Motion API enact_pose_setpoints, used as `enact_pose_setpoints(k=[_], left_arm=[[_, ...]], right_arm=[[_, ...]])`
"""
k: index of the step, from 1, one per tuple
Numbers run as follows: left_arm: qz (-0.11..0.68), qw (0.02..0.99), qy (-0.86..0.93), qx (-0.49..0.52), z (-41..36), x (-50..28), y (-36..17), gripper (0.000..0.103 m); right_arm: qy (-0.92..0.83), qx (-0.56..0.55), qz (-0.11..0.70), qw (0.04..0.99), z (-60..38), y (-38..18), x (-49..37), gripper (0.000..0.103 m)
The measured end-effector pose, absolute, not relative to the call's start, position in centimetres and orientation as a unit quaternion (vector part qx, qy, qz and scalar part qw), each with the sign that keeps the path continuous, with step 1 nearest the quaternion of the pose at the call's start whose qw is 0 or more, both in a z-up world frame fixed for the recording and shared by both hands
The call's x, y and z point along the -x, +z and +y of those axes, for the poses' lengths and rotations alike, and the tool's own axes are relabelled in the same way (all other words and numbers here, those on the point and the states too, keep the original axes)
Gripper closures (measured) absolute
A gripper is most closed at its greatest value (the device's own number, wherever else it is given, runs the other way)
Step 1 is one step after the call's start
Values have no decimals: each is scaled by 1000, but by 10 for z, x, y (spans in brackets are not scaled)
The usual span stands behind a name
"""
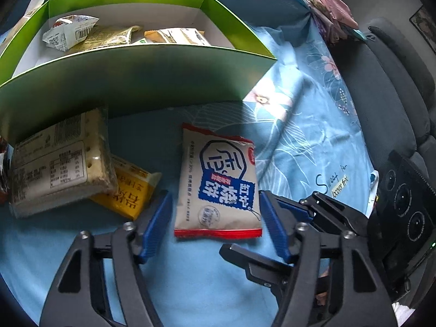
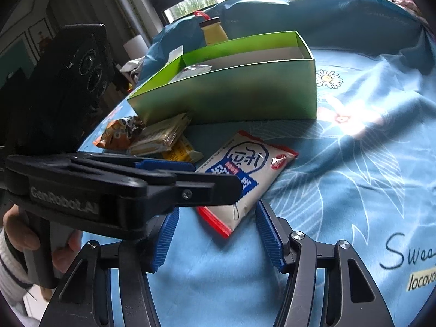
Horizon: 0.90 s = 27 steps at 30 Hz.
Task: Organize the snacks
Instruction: 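Close both grippers on the end of the white packet, then lift the white packet and carry it over the green box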
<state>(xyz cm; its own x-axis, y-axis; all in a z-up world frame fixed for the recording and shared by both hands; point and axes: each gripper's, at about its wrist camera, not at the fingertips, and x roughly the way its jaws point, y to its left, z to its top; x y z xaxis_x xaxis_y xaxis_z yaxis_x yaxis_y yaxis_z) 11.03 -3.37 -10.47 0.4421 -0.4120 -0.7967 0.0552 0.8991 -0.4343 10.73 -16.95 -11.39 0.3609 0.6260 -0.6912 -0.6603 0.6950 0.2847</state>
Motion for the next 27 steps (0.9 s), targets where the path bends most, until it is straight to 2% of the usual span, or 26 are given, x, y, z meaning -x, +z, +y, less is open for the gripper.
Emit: enact_pose_setpoints(k=[3, 5, 11, 19, 22, 27], left_arm=[[516, 827, -133, 176, -29, -114, -106, 60], [519, 827, -130, 172, -29, -115, -107, 62], [518, 831, -129, 154, -33, -115, -106, 62], [512, 836, -126, 150, -35, -108, -102, 62], [508, 838, -128, 150, -36, -101, -98, 63], [496, 845, -130, 148, -39, -89, -86, 63]], right_arm=[[389, 20, 410, 825, -168, -115, -113, 47], [388, 17, 411, 825, -168, -115, -116, 50], [374, 48, 406, 832, -167, -116, -114, 65], [372, 61, 401, 835, -171, -113, -108, 77], [372, 55, 401, 836, -174, -112, -105, 80], [371, 52, 395, 839, -177, -106, -97, 80]])
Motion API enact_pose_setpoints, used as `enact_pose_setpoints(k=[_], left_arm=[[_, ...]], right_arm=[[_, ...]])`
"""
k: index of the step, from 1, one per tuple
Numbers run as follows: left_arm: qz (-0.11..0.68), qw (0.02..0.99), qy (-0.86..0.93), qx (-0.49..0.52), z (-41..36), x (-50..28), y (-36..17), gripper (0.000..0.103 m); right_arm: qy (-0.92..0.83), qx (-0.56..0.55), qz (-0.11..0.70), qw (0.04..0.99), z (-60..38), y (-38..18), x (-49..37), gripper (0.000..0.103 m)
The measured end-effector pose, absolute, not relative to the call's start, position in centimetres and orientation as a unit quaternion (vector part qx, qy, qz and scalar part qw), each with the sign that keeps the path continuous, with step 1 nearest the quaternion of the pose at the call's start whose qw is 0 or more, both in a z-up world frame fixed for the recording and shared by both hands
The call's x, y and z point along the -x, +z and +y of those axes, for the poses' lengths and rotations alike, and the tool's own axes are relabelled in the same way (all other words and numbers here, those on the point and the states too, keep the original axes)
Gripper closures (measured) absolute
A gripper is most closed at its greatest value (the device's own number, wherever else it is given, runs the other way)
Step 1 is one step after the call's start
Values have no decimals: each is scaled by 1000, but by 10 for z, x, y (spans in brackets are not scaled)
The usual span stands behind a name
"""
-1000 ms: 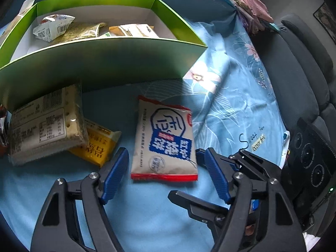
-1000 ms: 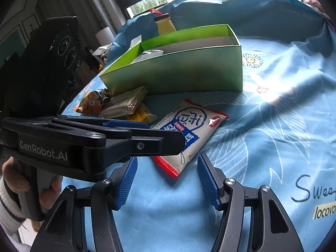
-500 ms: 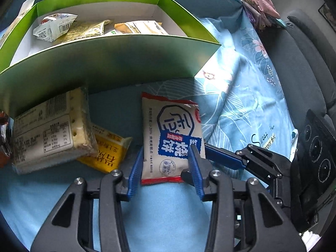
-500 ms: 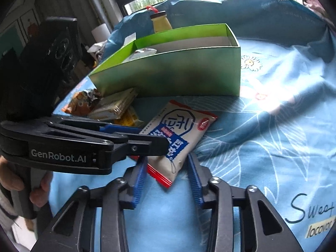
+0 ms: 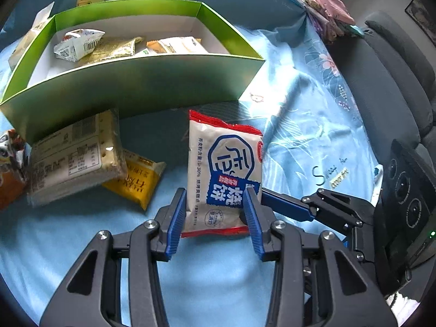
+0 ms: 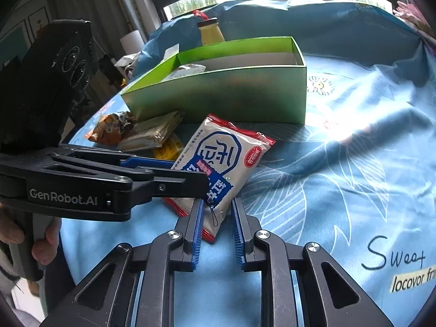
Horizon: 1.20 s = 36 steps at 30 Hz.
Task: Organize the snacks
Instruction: 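Lift the white packet and carry it over the green box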
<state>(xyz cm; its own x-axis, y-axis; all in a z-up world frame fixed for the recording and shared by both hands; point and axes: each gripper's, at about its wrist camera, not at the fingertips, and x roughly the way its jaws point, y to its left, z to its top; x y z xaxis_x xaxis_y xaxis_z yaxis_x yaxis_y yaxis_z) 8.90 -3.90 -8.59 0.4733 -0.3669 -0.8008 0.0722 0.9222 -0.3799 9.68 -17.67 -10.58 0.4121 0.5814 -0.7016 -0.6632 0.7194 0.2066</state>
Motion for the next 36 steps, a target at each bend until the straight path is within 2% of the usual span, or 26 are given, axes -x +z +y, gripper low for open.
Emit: enact_pose_setpoints(k=[14, 36], left_arm=[[452, 873, -127, 132, -40, -77, -45, 63], [417, 893, -111, 126, -9, -107, -12, 63]], right_arm=[[373, 49, 354, 856, -176, -66, -84, 80], [390, 61, 317, 863, -147, -33, -115, 80]])
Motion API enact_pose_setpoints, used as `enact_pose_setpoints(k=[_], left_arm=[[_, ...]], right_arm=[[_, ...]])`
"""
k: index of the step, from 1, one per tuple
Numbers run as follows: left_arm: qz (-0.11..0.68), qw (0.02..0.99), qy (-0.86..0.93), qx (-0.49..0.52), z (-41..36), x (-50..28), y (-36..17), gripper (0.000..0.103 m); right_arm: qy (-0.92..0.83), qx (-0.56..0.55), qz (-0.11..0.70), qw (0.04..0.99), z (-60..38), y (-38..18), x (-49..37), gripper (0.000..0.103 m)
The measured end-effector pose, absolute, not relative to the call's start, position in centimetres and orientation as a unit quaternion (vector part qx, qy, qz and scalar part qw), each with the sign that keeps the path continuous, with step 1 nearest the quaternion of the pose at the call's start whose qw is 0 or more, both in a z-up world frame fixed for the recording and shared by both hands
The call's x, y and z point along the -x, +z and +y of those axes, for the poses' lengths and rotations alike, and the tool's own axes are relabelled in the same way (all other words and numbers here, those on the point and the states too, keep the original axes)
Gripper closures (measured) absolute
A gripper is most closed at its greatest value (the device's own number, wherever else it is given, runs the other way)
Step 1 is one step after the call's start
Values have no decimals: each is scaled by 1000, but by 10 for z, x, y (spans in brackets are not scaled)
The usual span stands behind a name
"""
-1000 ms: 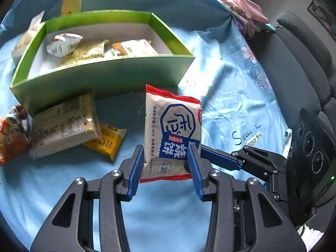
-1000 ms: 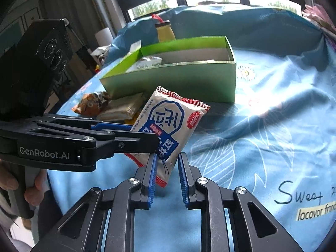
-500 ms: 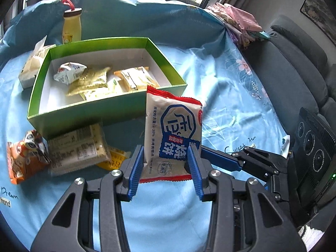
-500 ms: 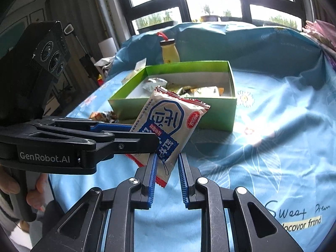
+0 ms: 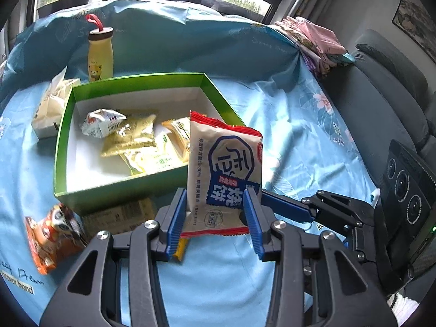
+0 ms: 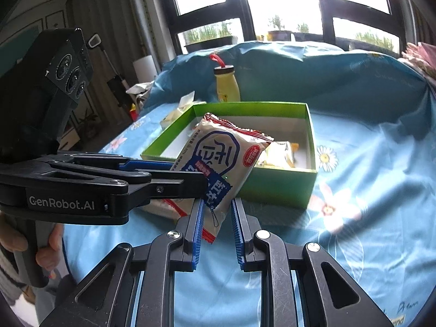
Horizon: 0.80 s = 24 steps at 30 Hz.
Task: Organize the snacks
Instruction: 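Lift the white packet and carry it over the green box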
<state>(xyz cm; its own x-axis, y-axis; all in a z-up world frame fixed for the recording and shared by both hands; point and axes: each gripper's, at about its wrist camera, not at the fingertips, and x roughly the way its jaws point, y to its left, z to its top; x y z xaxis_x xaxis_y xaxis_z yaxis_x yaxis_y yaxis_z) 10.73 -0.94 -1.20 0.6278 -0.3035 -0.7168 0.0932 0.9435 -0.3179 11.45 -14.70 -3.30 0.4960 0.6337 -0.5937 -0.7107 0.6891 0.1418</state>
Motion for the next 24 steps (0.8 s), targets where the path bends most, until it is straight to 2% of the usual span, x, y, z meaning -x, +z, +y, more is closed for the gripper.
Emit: enact_pose_setpoints(k=[24], left_arm=[[418, 891, -87, 155, 40, -168, -16, 63]], right_arm=[[399, 76, 313, 859, -98, -32, -175, 80]])
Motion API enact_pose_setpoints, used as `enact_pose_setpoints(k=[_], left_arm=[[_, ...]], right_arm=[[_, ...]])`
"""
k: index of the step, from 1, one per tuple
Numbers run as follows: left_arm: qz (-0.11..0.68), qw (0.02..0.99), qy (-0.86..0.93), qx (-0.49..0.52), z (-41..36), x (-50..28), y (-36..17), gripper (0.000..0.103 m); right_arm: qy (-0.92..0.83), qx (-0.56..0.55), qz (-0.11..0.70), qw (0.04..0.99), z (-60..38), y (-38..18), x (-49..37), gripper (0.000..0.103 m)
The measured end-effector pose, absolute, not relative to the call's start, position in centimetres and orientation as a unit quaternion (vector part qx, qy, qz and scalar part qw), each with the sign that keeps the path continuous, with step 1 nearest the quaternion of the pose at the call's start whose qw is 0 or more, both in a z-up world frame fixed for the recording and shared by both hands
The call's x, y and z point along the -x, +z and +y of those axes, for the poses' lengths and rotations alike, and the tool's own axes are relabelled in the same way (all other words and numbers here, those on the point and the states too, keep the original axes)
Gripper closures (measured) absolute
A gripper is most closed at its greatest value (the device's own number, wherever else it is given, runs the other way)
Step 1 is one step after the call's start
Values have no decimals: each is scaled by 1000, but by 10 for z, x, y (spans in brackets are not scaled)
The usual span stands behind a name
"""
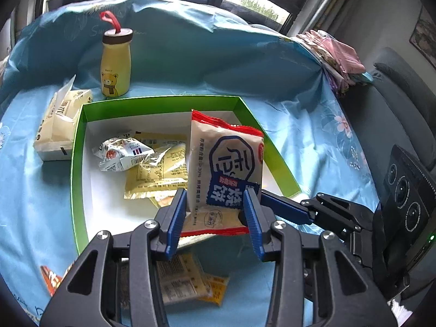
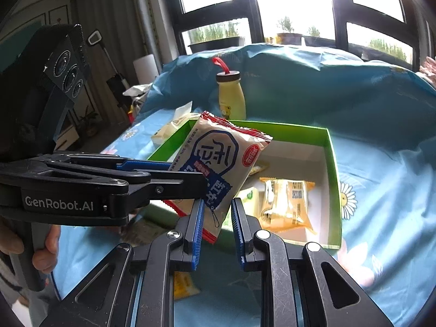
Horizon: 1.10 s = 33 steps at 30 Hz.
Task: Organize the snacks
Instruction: 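Lift the white packet and carry it over the green box, then lower the white packet into the box and open both grippers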
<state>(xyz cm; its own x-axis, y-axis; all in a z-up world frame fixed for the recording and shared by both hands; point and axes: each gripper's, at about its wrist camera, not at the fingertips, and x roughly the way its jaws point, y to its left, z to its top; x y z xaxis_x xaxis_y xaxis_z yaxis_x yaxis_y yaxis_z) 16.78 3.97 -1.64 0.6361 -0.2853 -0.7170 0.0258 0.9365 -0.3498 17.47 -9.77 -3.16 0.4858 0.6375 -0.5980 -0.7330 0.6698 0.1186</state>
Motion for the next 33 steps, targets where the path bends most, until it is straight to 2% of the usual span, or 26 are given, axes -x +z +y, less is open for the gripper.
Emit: enact_pose_setpoints(k=[23, 25, 29, 31, 33], left_arm=[[461, 862, -52, 207, 64, -205, -58, 61], [461, 861, -47, 207, 65, -205, -59, 58], [465, 861, -39, 203, 65, -205, -59, 45], [465, 863, -35, 194, 62, -204, -58, 42], [465, 864, -33, 189, 61, -204, -57, 32]], right_arm=[[382, 100, 361, 845, -62, -68, -223, 80], [382, 104, 362, 844, -60, -69, -222, 80], [381, 111, 359, 845, -57, -68, -220, 80], [378, 118, 355, 847, -55, -67, -218, 80], [375, 124, 350, 850, -55, -65, -215, 80]])
